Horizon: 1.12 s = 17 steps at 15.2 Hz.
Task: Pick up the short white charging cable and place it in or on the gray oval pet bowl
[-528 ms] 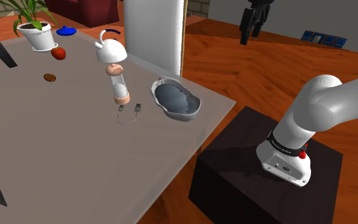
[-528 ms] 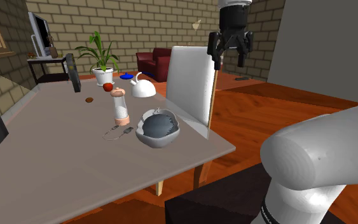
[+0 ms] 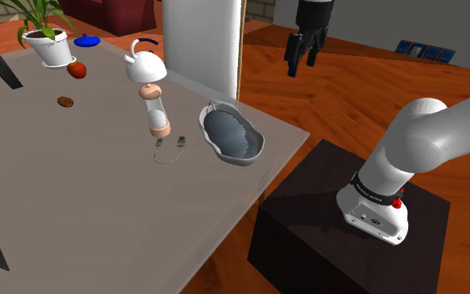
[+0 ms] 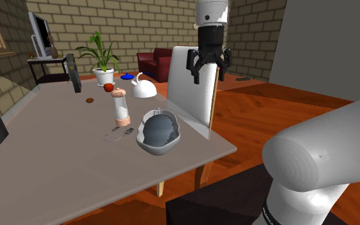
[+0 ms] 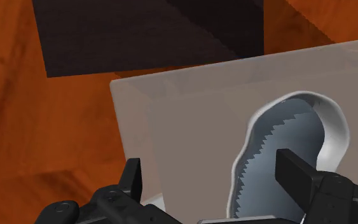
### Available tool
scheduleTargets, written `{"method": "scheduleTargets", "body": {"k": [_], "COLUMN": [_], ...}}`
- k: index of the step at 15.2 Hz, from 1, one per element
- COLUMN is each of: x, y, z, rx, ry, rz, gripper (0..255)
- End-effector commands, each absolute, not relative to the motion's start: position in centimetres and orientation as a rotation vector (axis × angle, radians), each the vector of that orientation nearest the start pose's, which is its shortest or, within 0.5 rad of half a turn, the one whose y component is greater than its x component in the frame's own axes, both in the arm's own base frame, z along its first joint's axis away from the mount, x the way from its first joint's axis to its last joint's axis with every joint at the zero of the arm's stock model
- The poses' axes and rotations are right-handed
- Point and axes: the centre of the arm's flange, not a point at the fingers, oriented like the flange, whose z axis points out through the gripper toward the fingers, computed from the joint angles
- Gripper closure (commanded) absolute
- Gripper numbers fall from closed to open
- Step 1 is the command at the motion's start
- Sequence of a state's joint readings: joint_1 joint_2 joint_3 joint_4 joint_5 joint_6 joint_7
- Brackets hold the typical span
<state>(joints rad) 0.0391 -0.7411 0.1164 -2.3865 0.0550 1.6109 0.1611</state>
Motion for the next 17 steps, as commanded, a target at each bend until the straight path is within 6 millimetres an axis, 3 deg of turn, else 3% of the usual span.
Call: {"method": "scheduleTargets", "body": {"k": [1, 17], "x": [33.1, 44.5], "y": [8.3, 21.6], "z": [55.0, 43.7], "rx": [-3.166, -3.141], "ry": [0.093, 0.294], "rz": [0.049, 0.024], "gripper": [0, 0]}}
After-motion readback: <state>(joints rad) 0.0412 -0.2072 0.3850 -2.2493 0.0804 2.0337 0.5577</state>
